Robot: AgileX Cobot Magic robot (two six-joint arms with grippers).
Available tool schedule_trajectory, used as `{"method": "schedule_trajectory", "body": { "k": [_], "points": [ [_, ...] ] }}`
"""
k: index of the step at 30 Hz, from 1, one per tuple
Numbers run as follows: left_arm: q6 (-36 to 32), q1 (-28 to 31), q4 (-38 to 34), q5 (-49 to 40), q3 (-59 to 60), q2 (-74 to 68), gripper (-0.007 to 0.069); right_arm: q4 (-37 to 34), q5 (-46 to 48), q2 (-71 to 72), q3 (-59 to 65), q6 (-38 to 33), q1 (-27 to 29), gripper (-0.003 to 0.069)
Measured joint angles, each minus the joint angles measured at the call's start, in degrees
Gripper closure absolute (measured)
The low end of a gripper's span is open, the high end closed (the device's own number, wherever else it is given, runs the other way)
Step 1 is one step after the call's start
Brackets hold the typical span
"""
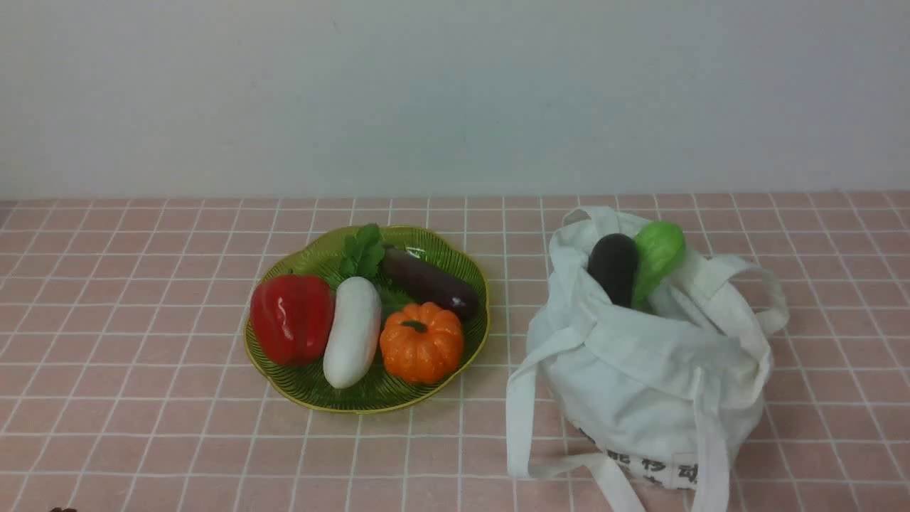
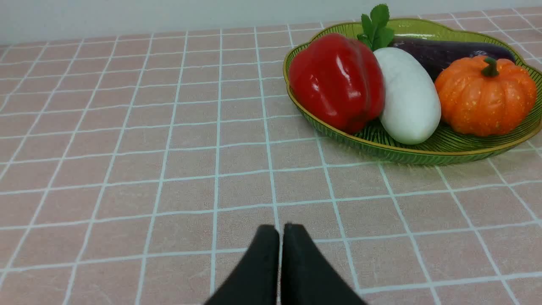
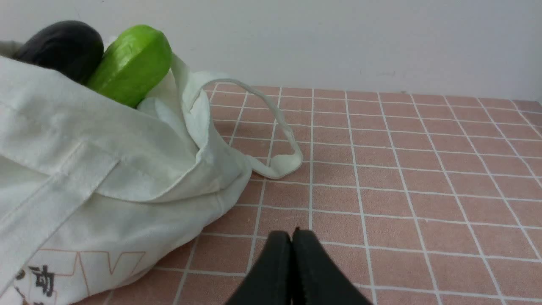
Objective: Take vegetables from bag on pink coffee tablecloth place on plate.
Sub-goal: 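Reach into the cloth bag and grasp the green vegetable inside with the right gripper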
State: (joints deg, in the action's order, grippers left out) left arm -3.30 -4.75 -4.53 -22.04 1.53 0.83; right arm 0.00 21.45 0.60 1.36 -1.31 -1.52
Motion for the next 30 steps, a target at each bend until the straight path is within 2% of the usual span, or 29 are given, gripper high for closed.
{"method": "schedule_trajectory", "body": {
  "k": [24,27,28,30],
  "points": [
    [0.00,0.00,0.00,0.00,0.00,0.00,0.0630,-0.71,-1.47,0.00,0.07,0.46,0.00,0.0673],
    [0.00,0.00,0.00,0.00,0.00,0.00,0.0630,-9.39,-9.59,0.00,0.29,4.91,0.00,0.0673],
    [0.00,0.00,0.00,0.00,0.00,0.00,0.0630,-10.08,-10.21,0.00,0.29,5.27,0.00,0.0673],
    [0.00,0.00,0.00,0.00,0.00,0.00,0.0630,-19.05,-17.16,0.00,0.29,9.61,0.00,0.0673]
  ]
}}
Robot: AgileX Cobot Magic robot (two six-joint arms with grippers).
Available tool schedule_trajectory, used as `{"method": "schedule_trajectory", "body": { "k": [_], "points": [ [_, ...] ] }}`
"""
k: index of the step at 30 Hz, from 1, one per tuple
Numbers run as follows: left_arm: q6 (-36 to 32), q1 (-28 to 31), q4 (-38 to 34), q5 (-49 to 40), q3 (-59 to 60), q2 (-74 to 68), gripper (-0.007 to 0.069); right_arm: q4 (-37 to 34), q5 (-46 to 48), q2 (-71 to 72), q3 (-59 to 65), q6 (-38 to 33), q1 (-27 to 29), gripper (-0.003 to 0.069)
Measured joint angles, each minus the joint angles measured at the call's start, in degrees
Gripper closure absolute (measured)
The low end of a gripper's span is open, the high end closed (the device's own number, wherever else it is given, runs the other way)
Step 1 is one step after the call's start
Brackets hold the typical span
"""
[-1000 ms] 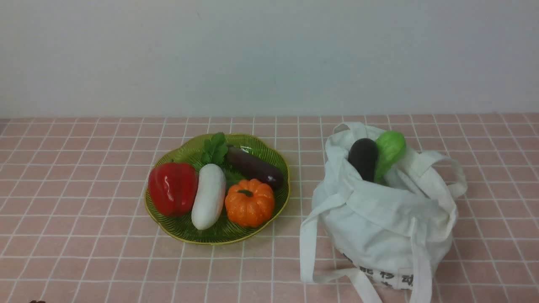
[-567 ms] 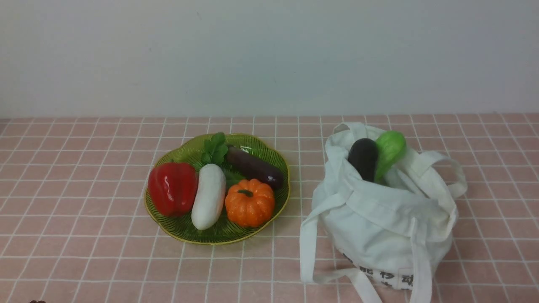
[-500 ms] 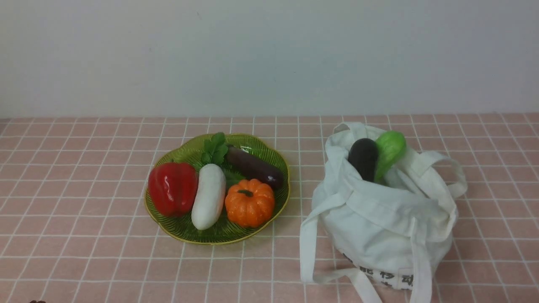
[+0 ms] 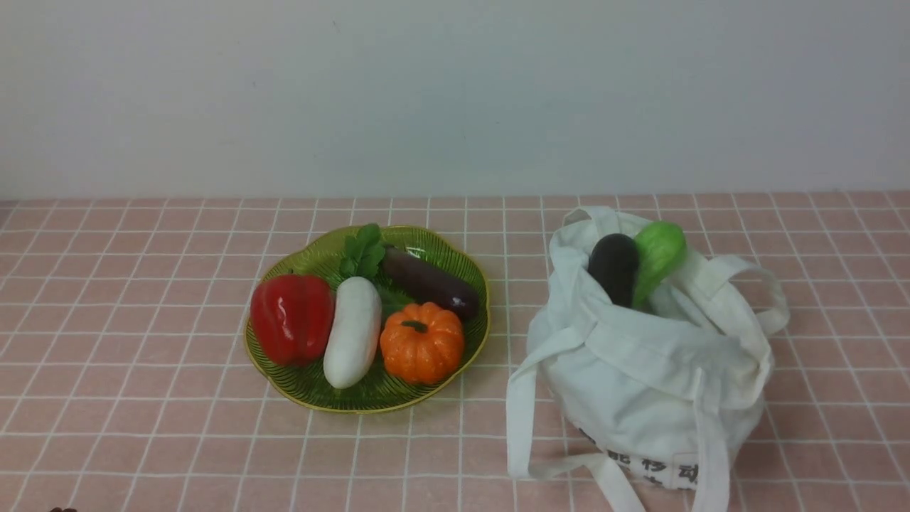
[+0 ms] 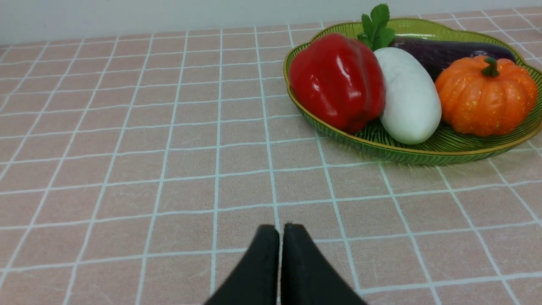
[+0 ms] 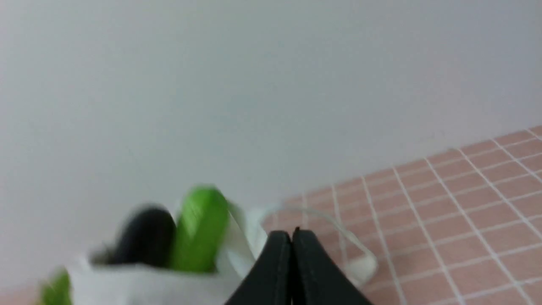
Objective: Take vegetables from bag on pink coffee tablecloth place on plate.
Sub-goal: 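Reach into the cloth bag and grasp the green vegetable inside with the right gripper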
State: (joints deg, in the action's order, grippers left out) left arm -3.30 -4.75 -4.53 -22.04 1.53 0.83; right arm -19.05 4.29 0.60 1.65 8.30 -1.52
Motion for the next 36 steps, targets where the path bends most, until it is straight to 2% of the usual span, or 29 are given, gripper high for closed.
{"method": "schedule_trajectory", "body": {
  "k": [2,9,12,16,18,19,20,21,24,27,31,32,36],
  "points": [
    [0.00,0.00,0.00,0.00,0.00,0.00,0.0630,-4.98,-2.99,0.00,0.00,1.41,0.00,0.0673],
    [0.00,0.00,0.00,0.00,0.00,0.00,0.0630,-13.00,-9.82,0.00,0.00,4.03,0.00,0.0673],
    [0.00,0.00,0.00,0.00,0.00,0.00,0.0630,-14.86,-13.23,0.00,-0.57,5.86,0.00,0.0673],
    [0.00,0.00,0.00,0.00,0.00,0.00,0.0630,-13.16,-9.55,-0.99,-8.41,6.56,0.00,0.0673],
    [0.00,0.00,0.00,0.00,0.00,0.00,0.0630,-9.32,-4.29,-4.93,-15.36,6.42,0.00,0.0673],
    [0.00,0.00,0.00,0.00,0.00,0.00,0.0630,-5.90,3.46,-9.93,-23.06,5.39,0.00,0.0673],
    [0.00,0.00,0.00,0.00,0.00,0.00,0.0630,-5.52,4.53,-10.65,-23.06,5.22,0.00,0.0673],
    [0.00,0.00,0.00,0.00,0.00,0.00,0.0630,-3.24,12.60,-16.17,-29.21,3.41,0.00,0.0673],
    [0.00,0.00,0.00,0.00,0.00,0.00,0.0630,-1.35,30.67,-30.40,-41.69,-3.30,0.00,0.0673],
    [0.00,0.00,0.00,0.00,0.00,0.00,0.0630,-2.04,41.54,-42.55,-50.34,-9.95,0.00,0.0673],
    [0.00,0.00,0.00,0.00,0.00,0.00,0.0630,-5.03,47.31,-54.41,-57.25,-15.65,0.00,0.0673],
    [0.00,0.00,0.00,0.00,0.00,0.00,0.0630,-7.55,49.10,-61.05,-60.53,-18.25,0.00,0.0673],
    [0.00,0.00,0.00,0.00,0.00,0.00,0.0630,-12.26,51.75,-73.42,-67.40,-21.93,0.00,0.0673]
  ]
}}
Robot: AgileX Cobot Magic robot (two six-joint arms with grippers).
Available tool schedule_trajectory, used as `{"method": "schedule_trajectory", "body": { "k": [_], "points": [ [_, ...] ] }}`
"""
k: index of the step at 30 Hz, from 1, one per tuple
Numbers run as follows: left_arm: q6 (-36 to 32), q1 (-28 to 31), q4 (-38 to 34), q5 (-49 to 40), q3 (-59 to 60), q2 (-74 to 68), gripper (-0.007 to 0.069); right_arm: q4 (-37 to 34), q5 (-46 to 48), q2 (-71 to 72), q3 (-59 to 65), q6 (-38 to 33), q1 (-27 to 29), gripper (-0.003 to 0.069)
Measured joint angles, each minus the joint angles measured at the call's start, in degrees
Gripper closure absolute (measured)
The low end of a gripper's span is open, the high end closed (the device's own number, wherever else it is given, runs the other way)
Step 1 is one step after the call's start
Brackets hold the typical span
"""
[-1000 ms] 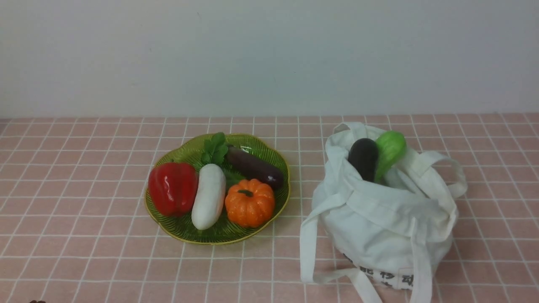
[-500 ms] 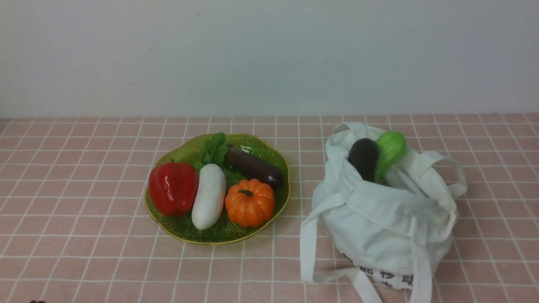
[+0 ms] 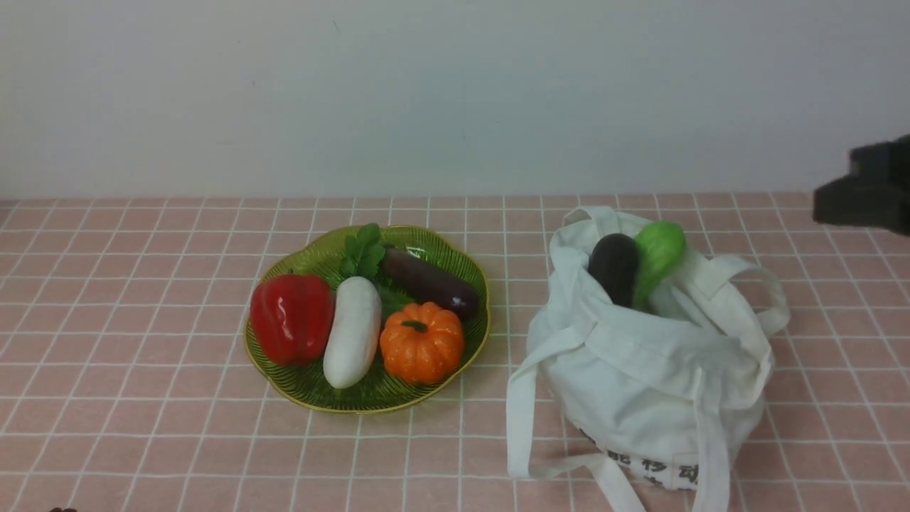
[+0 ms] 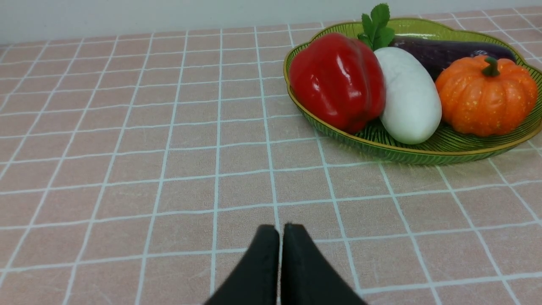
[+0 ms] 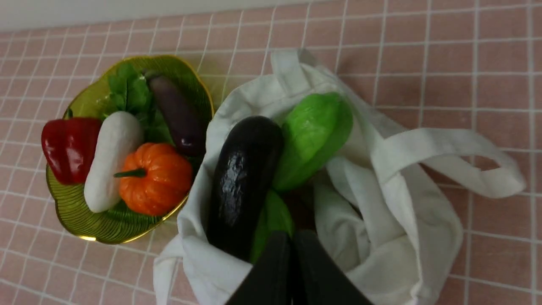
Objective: Take vegetables from bag on pink coffee tablecloth place on plate.
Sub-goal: 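Reach into the cloth bag and grasp the green vegetable inside with the right gripper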
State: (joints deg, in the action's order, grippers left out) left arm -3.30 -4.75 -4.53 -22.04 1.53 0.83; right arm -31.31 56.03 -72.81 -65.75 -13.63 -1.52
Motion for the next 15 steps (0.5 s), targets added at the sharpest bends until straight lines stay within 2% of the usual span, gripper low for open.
{"method": "schedule_trajectory", "body": {
  "k": [7,8,10,15],
  "points": [
    [0.00,0.00,0.00,0.00,0.00,0.00,0.0630,-0.94,3.02,-15.83,-8.89,-0.89,-0.85,0.0628],
    [0.00,0.00,0.00,0.00,0.00,0.00,0.0630,0.53,2.87,-19.17,-10.72,-0.92,-2.13,0.0592],
    [0.00,0.00,0.00,0.00,0.00,0.00,0.0630,1.56,2.34,-20.50,-11.71,-0.92,-2.94,0.0568],
    [0.00,0.00,0.00,0.00,0.00,0.00,0.0630,6.44,-4.00,-25.54,-13.27,-0.92,-6.93,0.0391]
  ]
}}
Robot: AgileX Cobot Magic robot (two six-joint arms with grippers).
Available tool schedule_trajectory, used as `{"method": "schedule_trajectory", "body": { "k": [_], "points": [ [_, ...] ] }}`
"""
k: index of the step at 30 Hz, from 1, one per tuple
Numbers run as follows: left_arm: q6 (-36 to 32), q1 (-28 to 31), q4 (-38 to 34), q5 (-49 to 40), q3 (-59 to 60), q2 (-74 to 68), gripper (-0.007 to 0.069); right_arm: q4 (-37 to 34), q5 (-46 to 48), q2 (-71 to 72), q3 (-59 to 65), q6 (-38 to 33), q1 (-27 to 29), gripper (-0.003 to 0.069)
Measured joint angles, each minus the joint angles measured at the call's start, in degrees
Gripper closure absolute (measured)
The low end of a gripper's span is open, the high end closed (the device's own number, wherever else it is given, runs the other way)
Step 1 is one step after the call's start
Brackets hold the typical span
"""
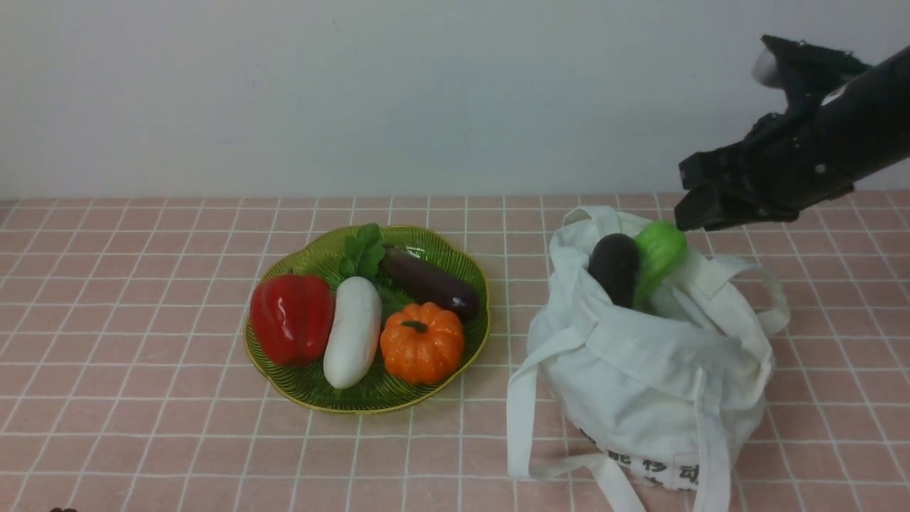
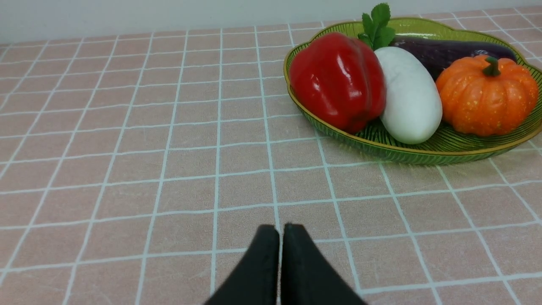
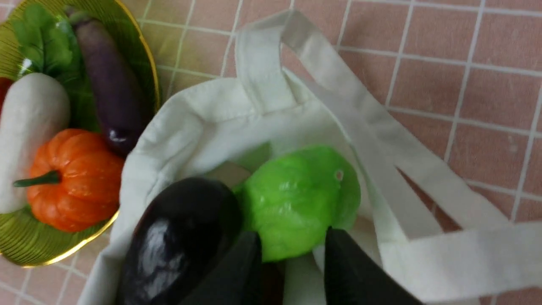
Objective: Take vegetables from bag on pink coffee tablecloth place on plate.
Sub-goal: 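Reach into the cloth bag and grasp the green vegetable inside with the right gripper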
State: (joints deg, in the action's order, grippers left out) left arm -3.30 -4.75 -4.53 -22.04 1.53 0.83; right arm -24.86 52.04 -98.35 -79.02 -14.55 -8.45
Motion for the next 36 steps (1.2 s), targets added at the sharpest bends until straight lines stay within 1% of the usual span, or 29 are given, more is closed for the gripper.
{"method": "schedule_trajectory", "body": {
  "k": [1,4,5,6,7,9,15,18,20,21,27,33,36],
  "points": [
    [0.00,0.00,0.00,0.00,0.00,0.00,0.0630,0.47,-0.97,-0.69,0.00,0.23,-0.39,0.0340],
    [0.00,0.00,0.00,0.00,0.00,0.00,0.0630,0.77,-2.37,-2.45,-0.07,0.78,-0.78,0.0224],
    [0.00,0.00,0.00,0.00,0.00,0.00,0.0630,0.77,-2.50,-2.56,-0.07,0.78,-0.78,0.0218],
    [0.00,0.00,0.00,0.00,0.00,0.00,0.0630,0.77,-3.16,-3.40,-0.19,0.89,-0.86,0.0173],
    [0.00,0.00,0.00,0.00,0.00,0.00,0.0630,0.77,-3.32,-3.79,-0.30,0.89,-0.86,0.0151],
    [0.00,0.00,0.00,0.00,0.00,0.00,0.0630,0.10,-3.60,-4.73,-0.48,0.89,-0.86,0.0128],
    [0.00,0.00,0.00,0.00,0.00,0.00,0.0630,-2.83,-4.85,-6.38,-0.55,-0.11,-0.86,0.0124],
    [0.00,0.00,0.00,0.00,0.00,0.00,0.0630,-3.39,-4.85,-6.62,-0.55,-0.35,-0.86,0.0185],
    [0.00,0.00,0.00,0.00,0.00,0.00,0.0630,-3.44,-4.85,-6.58,-0.55,-0.35,-0.86,0.0249],
    [0.00,0.00,0.00,0.00,0.00,0.00,0.0630,-3.44,-4.85,-6.58,-0.55,-0.35,-0.86,0.0267],
    [0.00,0.00,0.00,0.00,0.00,0.00,0.0630,-1.48,-3.98,-4.70,-0.55,-0.35,-0.86,0.0260],
    [0.00,0.00,0.00,0.00,0.00,0.00,0.0630,2.92,-3.25,3.98,-0.55,-0.35,-0.86,0.0260],
    [0.00,0.00,0.00,0.00,0.00,0.00,0.0630,4.02,-3.08,7.22,-0.55,-0.35,-0.86,0.0260]
  ]
}}
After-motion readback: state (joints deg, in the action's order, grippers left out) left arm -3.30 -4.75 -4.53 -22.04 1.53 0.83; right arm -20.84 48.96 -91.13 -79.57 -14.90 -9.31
